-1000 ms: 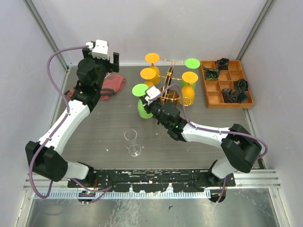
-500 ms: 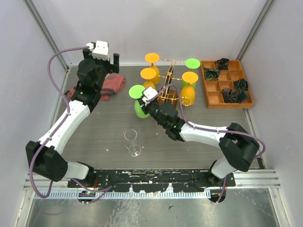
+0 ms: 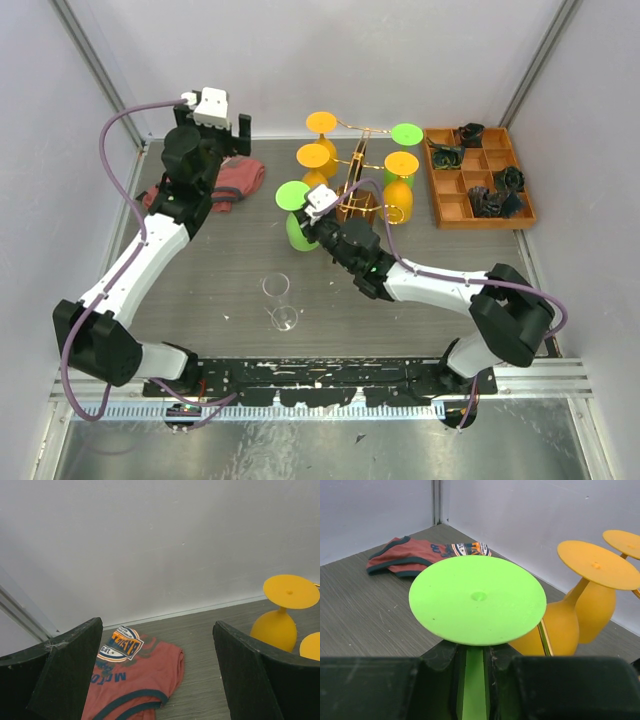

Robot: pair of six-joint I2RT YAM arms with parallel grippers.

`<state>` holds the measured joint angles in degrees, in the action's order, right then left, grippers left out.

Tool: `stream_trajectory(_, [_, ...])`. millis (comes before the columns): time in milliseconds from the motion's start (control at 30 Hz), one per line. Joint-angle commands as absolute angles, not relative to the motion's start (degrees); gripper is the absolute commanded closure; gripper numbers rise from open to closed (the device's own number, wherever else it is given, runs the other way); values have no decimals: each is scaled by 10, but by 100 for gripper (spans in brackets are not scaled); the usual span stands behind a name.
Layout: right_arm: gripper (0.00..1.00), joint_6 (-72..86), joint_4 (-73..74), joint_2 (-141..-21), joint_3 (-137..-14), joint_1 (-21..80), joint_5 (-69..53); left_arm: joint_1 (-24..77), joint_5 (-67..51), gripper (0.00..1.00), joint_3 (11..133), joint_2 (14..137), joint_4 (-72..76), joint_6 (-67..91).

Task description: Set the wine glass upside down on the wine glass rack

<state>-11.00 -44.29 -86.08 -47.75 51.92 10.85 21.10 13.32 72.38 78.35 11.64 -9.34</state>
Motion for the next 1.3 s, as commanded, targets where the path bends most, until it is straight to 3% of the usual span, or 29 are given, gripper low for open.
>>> stream_trajectory(0, [99, -99, -450, -811, -470, 522, 138, 208, 128, 2, 716, 758, 116, -91])
stream_trajectory(200, [94, -99, -411, -787, -457, 522, 161, 208, 130, 2, 701, 733, 97, -93])
stream_trajectory(333, [82, -96, -390, -773, -450, 522, 165, 208, 128, 2, 674, 701, 95, -96])
stream_trajectory(667, [64, -92, -271, -713, -457, 521, 192, 208, 95, 2, 635, 635, 32, -91])
stream_trajectory(1033, [60, -54, -29, -624, -515, 522, 209, 208, 110, 2, 616, 582, -33, -75])
stream_trajectory(1267, [60, 37, 187, -671, -693, 523, 135, 208, 107, 2, 705, 623, -139, -63])
